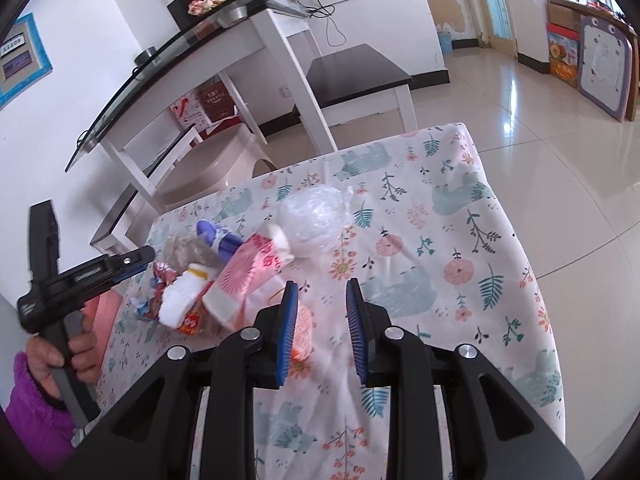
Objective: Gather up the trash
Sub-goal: 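Move both tools back over the table toward the remaining trash, then grasp the clear plastic wrap with the left gripper while the right gripper grasps white plastic bag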
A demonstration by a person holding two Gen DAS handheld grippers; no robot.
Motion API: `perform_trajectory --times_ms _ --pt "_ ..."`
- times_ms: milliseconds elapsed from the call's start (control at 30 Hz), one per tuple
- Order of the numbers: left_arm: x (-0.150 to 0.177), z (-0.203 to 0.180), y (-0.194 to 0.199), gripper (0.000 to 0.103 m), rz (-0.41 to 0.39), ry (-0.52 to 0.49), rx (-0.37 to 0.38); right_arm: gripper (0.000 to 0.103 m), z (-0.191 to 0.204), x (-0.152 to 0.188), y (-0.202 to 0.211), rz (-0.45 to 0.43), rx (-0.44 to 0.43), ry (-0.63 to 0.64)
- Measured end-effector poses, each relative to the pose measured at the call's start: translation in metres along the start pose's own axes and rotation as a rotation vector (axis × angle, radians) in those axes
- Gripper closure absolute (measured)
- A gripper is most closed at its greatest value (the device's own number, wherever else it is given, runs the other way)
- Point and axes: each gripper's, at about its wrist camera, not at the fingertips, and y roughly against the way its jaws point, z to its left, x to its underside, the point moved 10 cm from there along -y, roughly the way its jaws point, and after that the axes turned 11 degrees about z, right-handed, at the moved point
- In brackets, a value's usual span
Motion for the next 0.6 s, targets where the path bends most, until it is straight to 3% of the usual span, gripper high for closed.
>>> perform_trajectory --times_ms 133,233,333,400,600 --pt "-0.008 0.003 -0.024 0.056 0.066 0.022 0.062 0.078 -0.005 -0.004 -0.004 0.006 -0.022 -0.021" --pt "-0.008 0.001 -0.029 0.056 0.061 0.019 0.103 0.078 -0.005 -0.009 -0.007 0.009 -0.037 -0.032" --pt "-0.006 -0.005 -0.030 0.063 0.061 -0.003 0.140 0.078 -0.004 -0.015 -0.010 0.011 -0.053 -0.042" --pt "-0.004 -0.012 -0.031 0.074 0.064 -0.024 0.172 0.078 -0.002 -0.019 -0.011 0.010 -0.060 -0.045" --pt "0.007 -0.021 -0.015 0.080 0.003 -0.072 0.144 0.078 0.005 -0.029 -0.013 -0.005 -0.060 -0.036"
